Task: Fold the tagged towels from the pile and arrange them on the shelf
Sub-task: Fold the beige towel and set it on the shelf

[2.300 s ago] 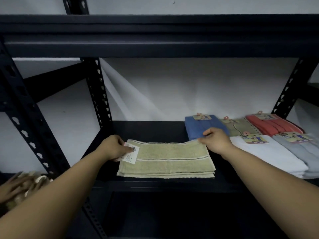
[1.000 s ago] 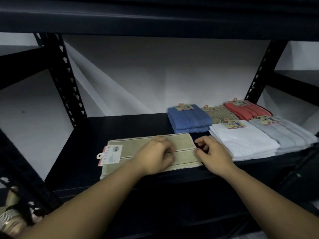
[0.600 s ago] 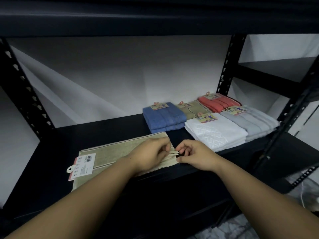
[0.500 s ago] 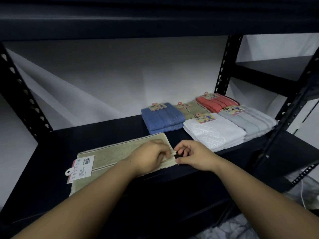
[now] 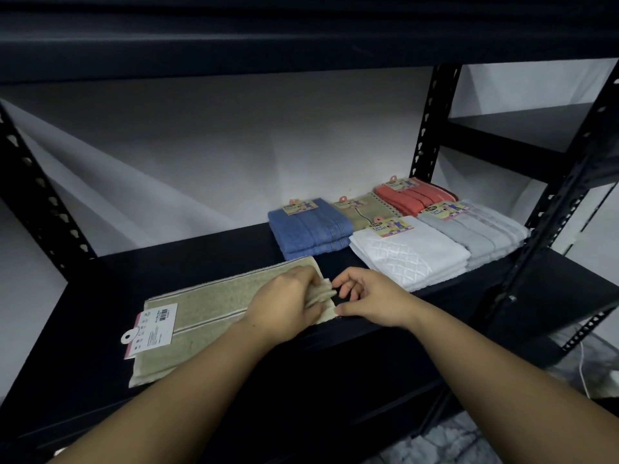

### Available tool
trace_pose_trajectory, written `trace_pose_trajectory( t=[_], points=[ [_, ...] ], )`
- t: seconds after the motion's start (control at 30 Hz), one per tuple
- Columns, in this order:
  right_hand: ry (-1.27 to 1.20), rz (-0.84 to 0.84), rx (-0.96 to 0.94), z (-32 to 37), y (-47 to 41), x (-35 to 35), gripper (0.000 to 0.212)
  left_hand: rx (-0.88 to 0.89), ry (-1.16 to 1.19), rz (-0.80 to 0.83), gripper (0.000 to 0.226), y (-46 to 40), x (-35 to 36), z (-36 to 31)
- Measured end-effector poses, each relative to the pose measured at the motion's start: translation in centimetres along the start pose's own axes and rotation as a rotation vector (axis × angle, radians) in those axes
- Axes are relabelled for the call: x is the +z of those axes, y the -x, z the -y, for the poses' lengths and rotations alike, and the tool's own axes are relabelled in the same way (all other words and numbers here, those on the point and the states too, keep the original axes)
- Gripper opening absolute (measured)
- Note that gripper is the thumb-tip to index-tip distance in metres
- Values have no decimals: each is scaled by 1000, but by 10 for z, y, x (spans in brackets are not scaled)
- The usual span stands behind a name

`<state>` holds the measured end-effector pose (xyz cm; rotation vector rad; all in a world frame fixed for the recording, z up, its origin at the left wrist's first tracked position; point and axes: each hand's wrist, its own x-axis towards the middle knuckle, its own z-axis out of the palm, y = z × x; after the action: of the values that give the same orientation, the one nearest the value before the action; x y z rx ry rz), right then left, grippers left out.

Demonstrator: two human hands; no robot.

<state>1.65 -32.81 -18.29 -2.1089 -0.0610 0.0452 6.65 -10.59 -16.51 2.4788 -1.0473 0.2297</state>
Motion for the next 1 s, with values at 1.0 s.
trace_pose_trajectory(
  t=[1.0],
  points=[
    [25,46,17,9,3,-3,34,22,240,54,23,9,7,-1]
  ],
)
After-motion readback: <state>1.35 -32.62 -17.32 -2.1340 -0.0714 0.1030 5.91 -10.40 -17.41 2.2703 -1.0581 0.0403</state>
